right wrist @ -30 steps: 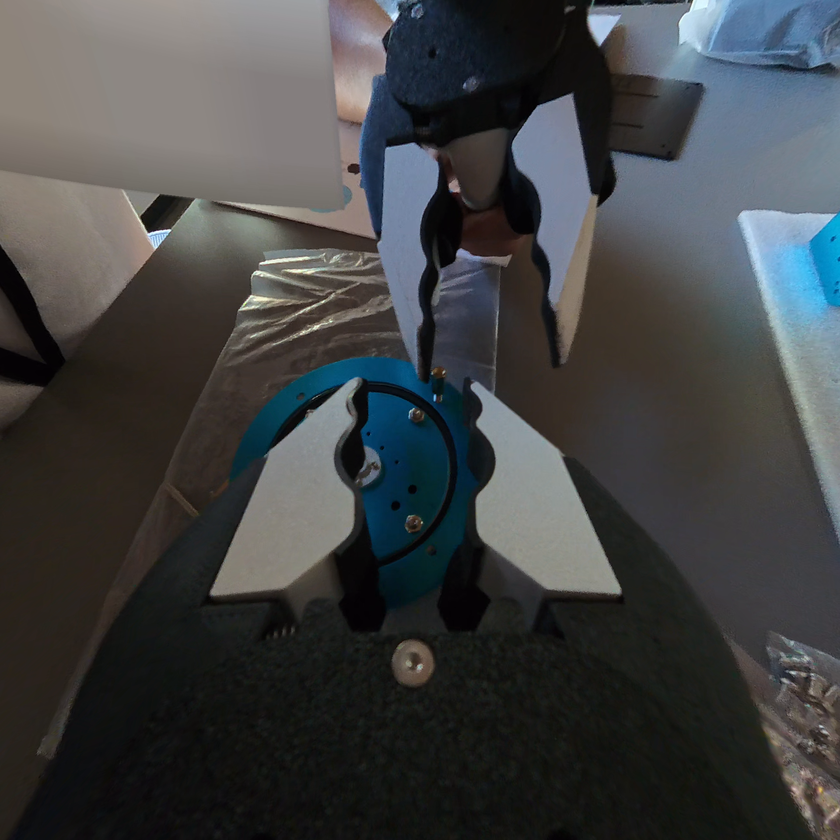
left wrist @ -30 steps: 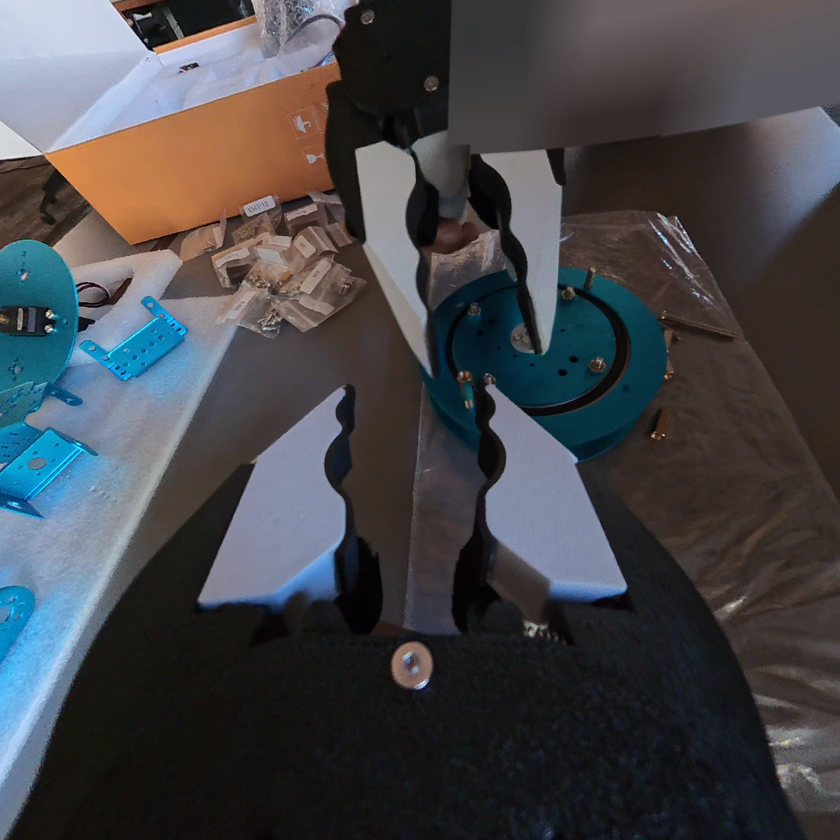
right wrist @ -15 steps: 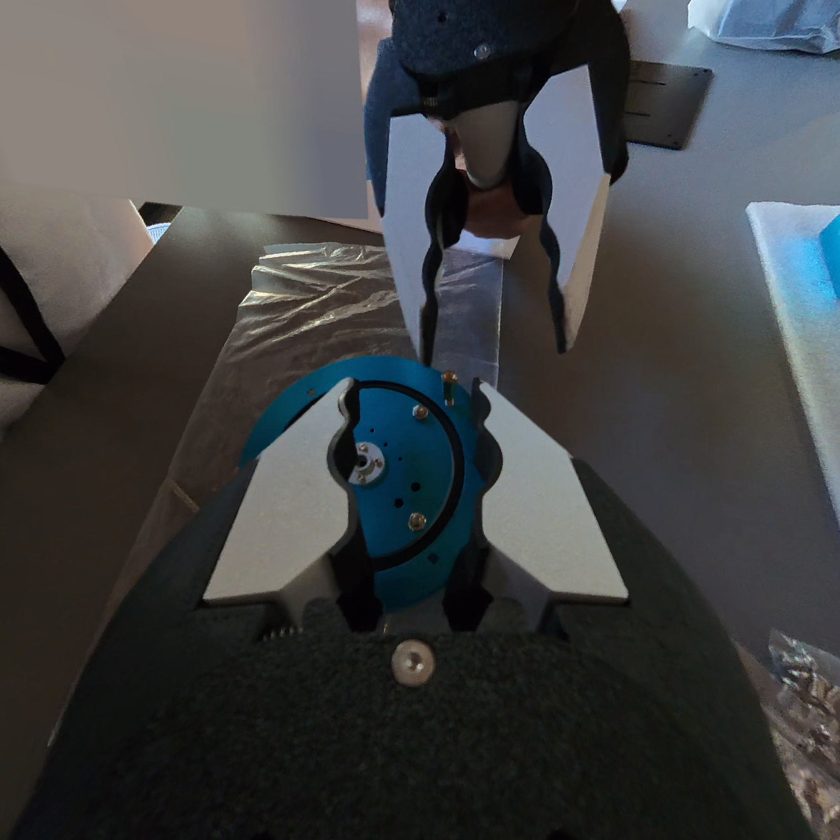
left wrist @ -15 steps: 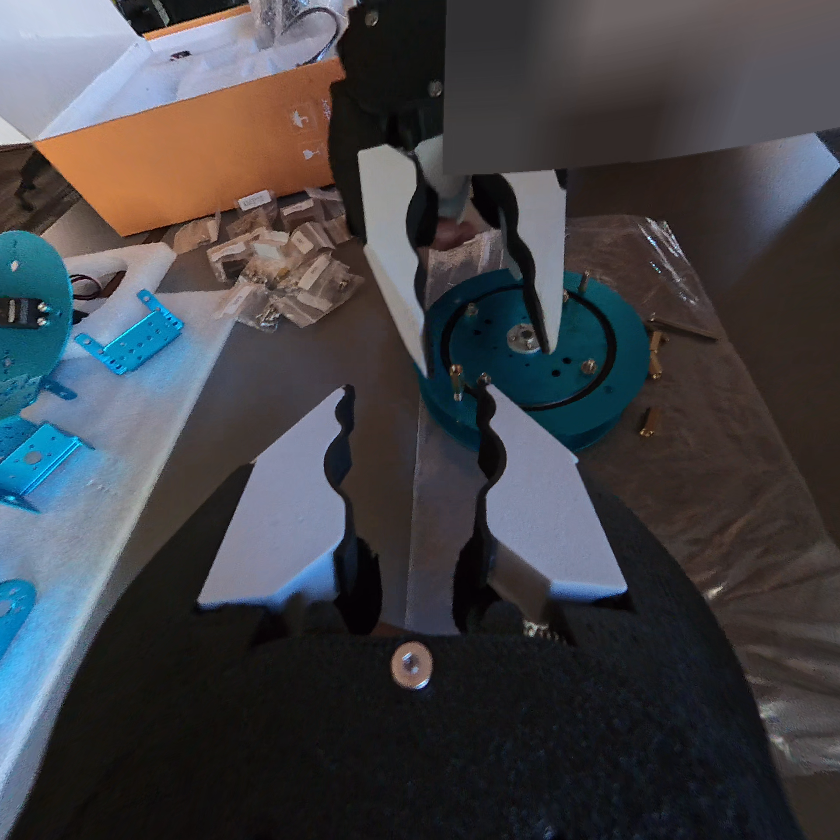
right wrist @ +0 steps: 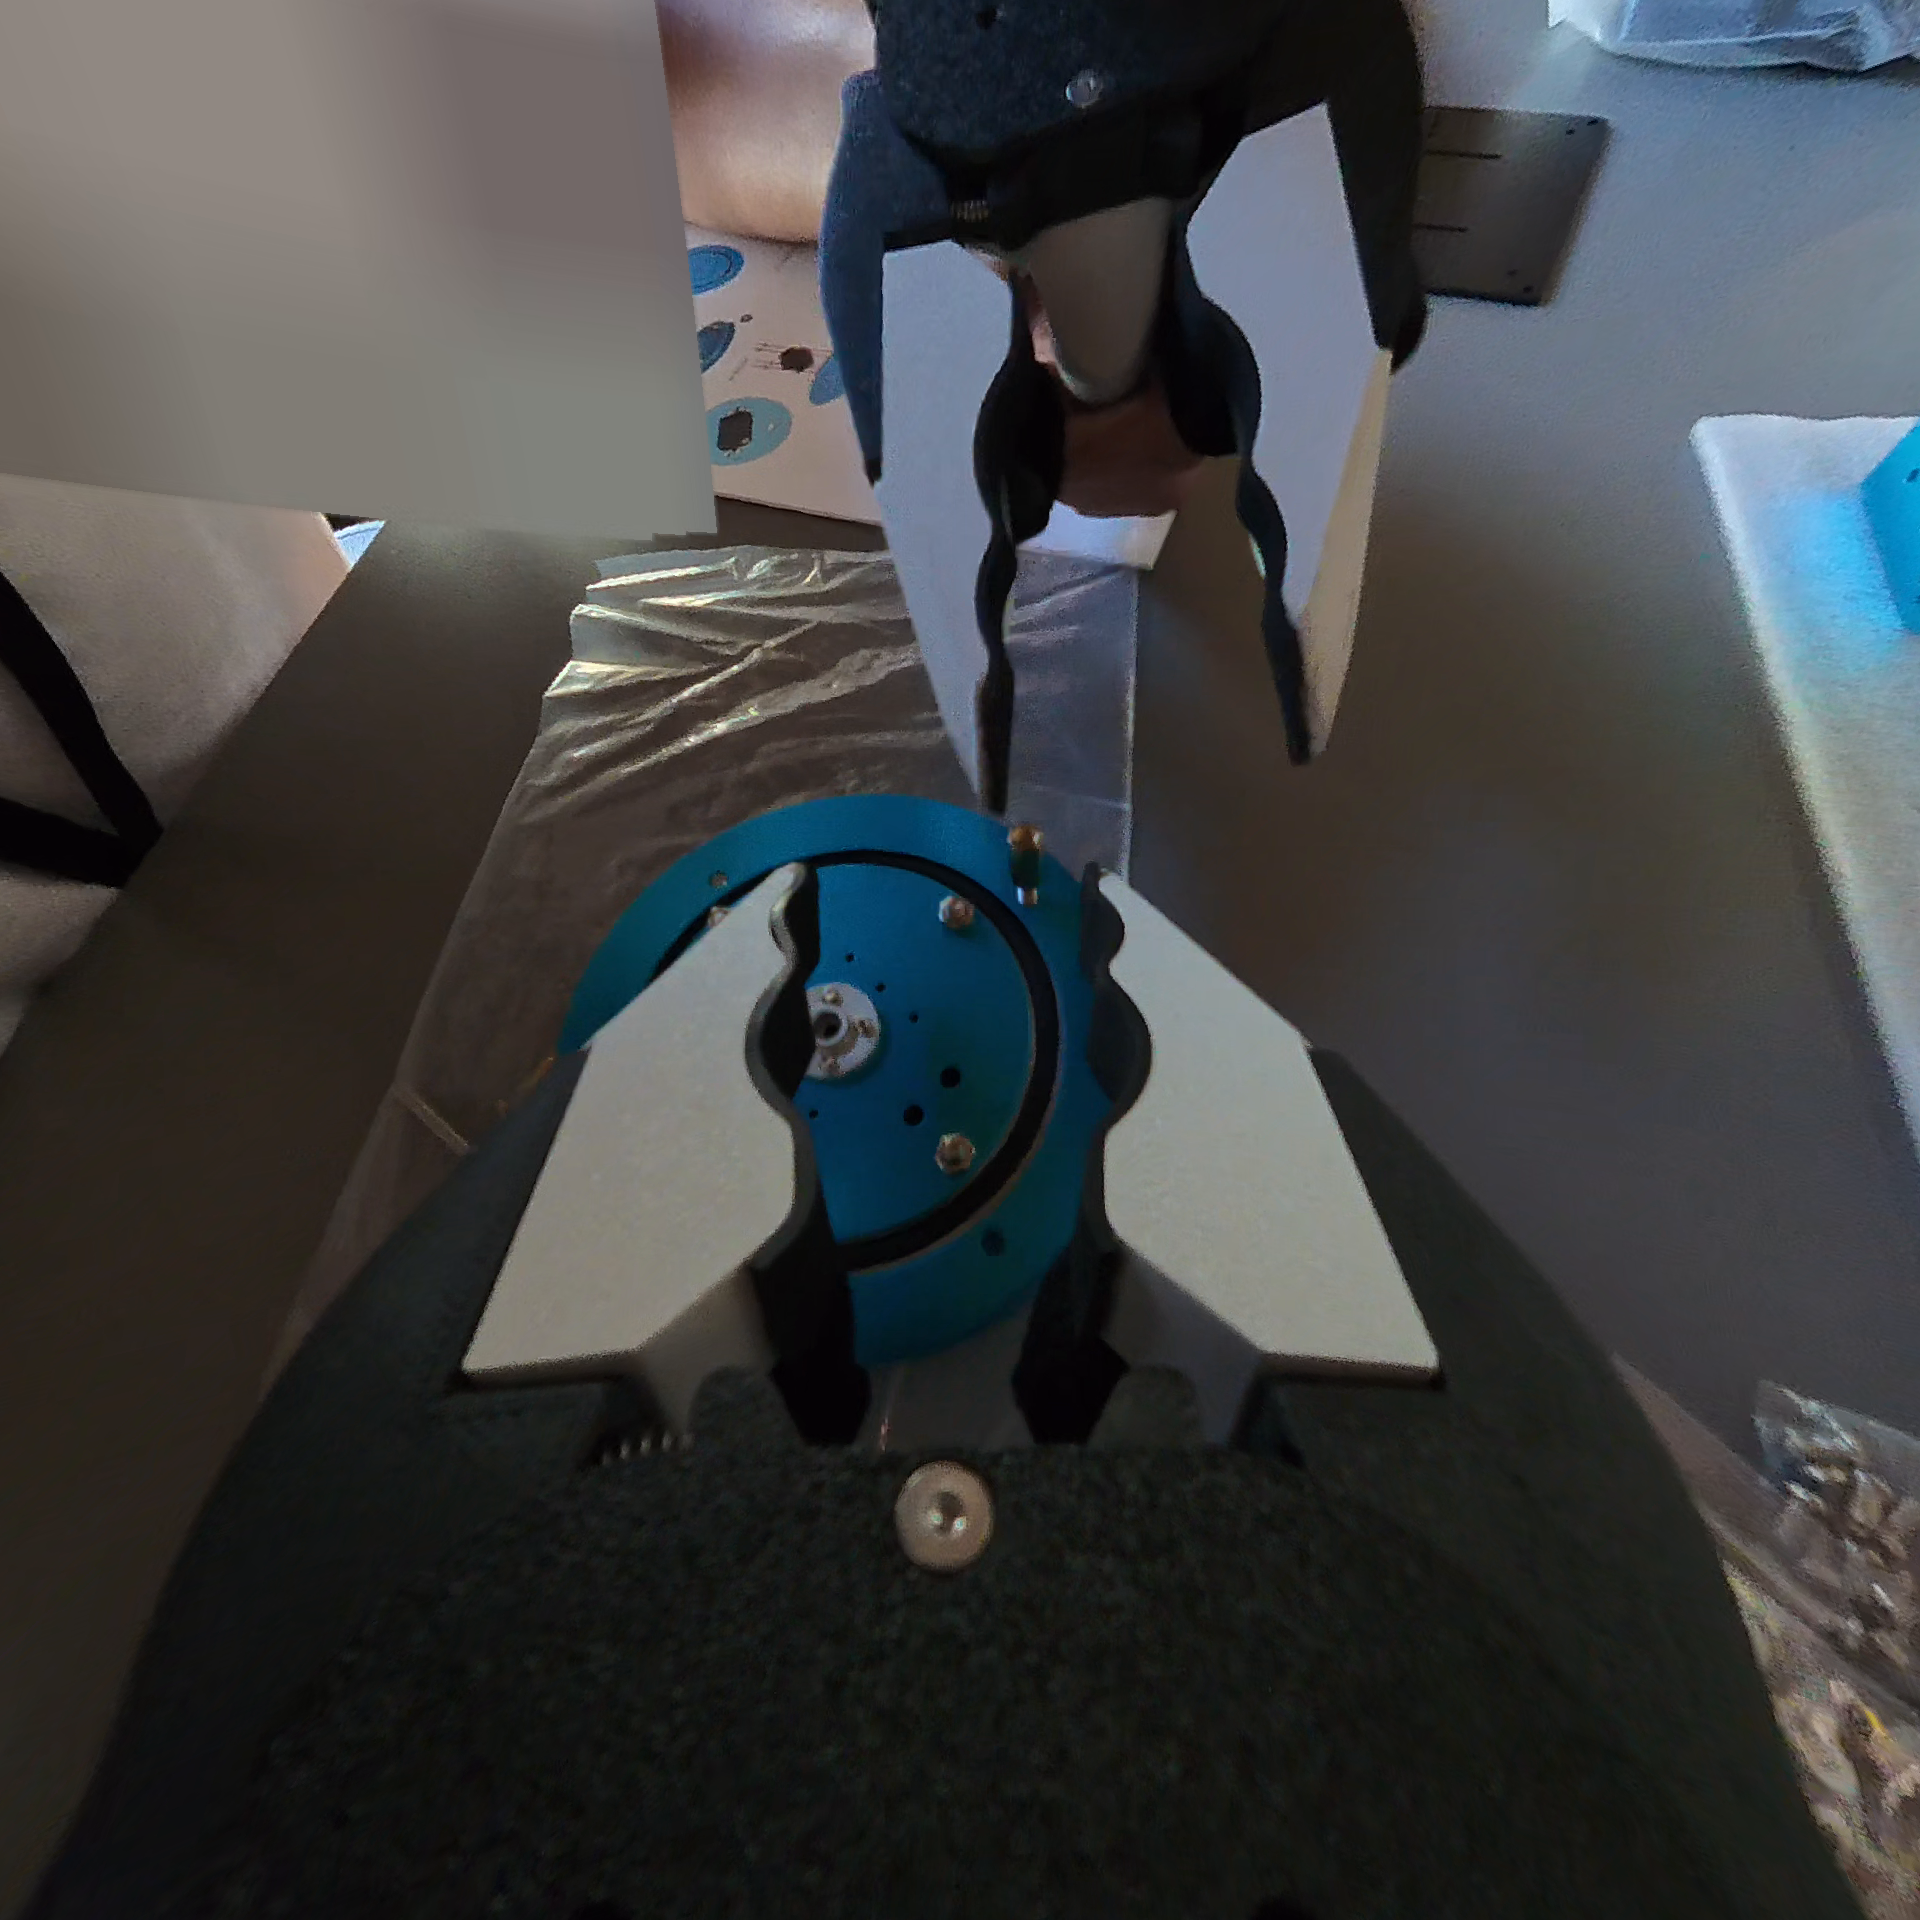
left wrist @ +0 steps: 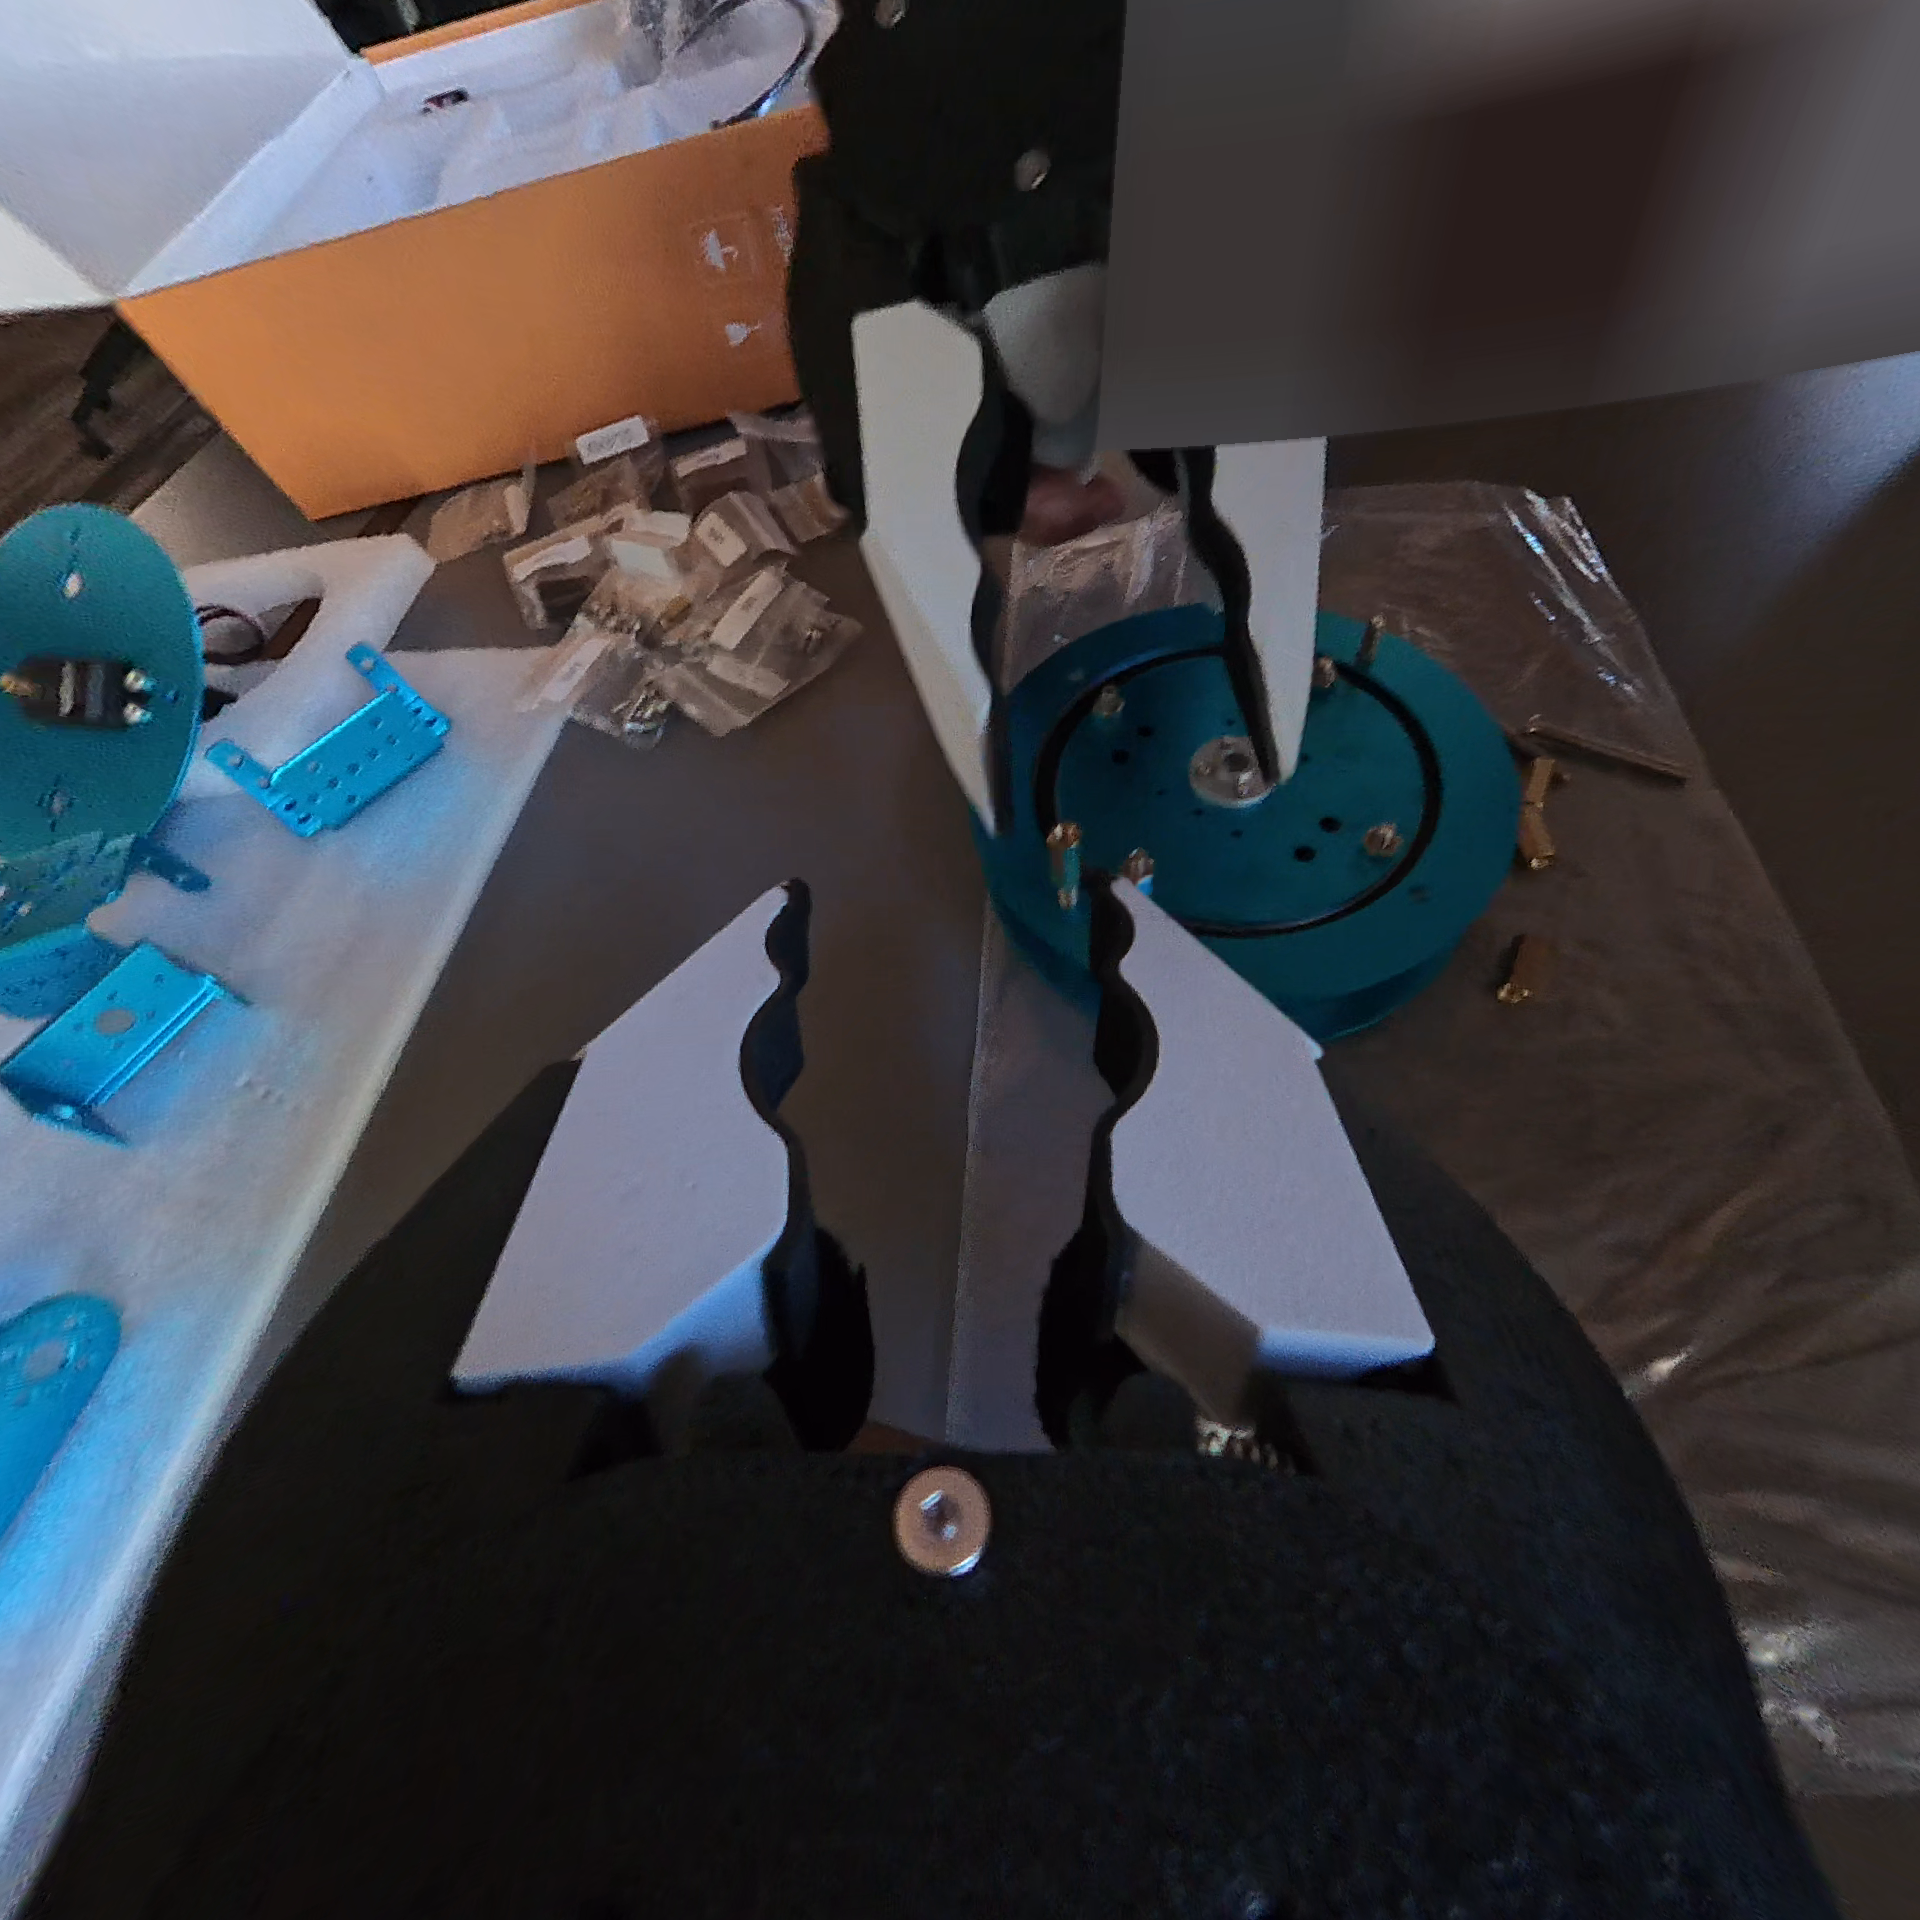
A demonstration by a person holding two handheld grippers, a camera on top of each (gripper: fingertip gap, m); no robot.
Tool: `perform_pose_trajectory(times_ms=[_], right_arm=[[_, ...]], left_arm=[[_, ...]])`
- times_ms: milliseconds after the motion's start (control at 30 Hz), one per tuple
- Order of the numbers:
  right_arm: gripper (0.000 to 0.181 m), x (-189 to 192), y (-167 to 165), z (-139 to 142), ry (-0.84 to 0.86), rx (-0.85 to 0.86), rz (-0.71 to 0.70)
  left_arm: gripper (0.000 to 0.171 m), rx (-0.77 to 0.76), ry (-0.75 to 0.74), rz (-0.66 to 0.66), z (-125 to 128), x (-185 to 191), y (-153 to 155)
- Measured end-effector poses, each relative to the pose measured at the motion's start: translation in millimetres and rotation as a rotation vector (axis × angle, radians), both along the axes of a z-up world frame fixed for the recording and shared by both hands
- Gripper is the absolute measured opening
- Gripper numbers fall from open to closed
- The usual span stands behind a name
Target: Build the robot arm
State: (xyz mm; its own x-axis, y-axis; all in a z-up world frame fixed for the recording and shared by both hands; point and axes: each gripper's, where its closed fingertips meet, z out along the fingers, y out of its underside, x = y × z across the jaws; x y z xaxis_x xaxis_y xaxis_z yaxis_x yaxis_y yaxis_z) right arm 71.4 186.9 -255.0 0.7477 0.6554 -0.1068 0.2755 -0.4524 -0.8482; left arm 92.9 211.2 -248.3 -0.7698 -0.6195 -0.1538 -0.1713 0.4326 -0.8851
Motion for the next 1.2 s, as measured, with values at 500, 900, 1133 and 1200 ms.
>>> perform_pose_trajectory(times_ms=[500, 900, 1133, 1200], right_arm=[[0.051, 0.5, -1.6, 1.0, 0.001, -0.005, -0.003], [0.054, -3.6, -7.5, -2.4, -0.006, -0.029, 0.008], [0.063, -14.8, 2.7, -1.8, -0.008, -0.024, 0.044], [0.062, -18.3, 1.5, -1.9, -0.009, -0.031, 0.059]], left_arm=[[0.054, -0.005, 0.005, 0.003, 1.6, -0.6, 2.2], [0.054, 0.048, 0.011, 0.033, -8.4, 2.1, 8.2], [0.054, 0.011, -0.005, -0.021, 2.5, 5.7, -16.1], [0.054, 0.02, 0.003, -0.006, -1.9, 9.8, -13.0]])
